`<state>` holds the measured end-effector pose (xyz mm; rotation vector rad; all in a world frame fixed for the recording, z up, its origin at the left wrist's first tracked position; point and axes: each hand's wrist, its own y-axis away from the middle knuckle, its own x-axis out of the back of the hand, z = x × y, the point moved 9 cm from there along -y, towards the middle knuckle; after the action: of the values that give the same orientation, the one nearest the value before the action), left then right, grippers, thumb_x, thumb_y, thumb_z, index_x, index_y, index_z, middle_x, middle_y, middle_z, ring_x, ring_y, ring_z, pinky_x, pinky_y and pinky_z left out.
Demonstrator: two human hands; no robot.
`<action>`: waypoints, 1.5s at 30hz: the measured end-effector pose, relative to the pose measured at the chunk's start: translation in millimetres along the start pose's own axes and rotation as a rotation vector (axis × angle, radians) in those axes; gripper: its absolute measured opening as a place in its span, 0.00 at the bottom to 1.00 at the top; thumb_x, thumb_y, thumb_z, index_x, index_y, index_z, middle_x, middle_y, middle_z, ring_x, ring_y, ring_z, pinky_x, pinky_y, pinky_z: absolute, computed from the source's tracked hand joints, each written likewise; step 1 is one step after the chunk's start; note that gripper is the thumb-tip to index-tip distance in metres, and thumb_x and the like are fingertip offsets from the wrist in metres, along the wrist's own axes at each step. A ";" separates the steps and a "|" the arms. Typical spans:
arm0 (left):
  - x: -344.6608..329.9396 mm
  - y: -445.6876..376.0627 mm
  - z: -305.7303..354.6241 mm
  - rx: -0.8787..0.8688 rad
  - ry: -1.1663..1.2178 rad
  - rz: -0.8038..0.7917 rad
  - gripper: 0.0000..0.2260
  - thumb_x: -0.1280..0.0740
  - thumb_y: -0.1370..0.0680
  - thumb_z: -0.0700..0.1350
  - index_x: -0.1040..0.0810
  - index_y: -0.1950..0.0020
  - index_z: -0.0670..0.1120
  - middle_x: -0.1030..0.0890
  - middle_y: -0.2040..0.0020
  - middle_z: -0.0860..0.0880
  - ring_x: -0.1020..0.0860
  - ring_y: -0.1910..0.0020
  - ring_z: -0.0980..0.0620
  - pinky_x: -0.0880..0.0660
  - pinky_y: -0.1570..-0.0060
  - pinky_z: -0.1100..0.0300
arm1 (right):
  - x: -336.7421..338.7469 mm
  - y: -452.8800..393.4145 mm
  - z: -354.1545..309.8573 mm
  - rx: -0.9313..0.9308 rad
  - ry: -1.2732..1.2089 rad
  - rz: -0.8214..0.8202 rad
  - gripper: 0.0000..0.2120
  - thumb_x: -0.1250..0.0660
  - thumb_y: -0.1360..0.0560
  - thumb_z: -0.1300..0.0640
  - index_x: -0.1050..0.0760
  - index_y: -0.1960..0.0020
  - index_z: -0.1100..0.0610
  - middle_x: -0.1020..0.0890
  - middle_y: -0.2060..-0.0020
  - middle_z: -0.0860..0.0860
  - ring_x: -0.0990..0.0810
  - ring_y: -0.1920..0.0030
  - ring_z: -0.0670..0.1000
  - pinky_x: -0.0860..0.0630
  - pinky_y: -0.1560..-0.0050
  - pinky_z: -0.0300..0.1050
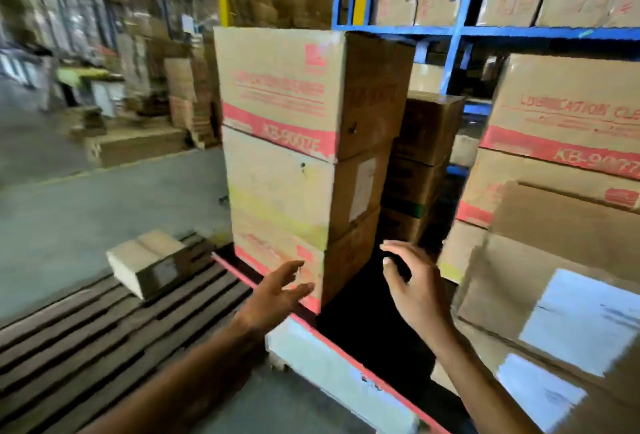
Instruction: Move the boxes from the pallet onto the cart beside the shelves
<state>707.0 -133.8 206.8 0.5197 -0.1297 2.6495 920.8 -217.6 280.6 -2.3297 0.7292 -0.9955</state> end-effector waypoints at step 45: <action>694.3 -382.5 -665.7 0.835 0.239 0.525 0.26 0.34 0.22 0.52 0.31 0.28 0.42 0.26 0.31 0.42 0.26 0.33 0.47 0.30 0.32 0.53 | -1142.7 -253.4 39.8 -0.569 -0.031 -1.098 0.20 0.36 0.22 0.51 0.28 0.32 0.56 0.25 0.33 0.54 0.28 0.33 0.53 0.32 0.36 0.45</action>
<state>67.6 601.5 -142.6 0.4417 1.0877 3.1721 347.6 709.6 -147.6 -3.3035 -0.4669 -1.2482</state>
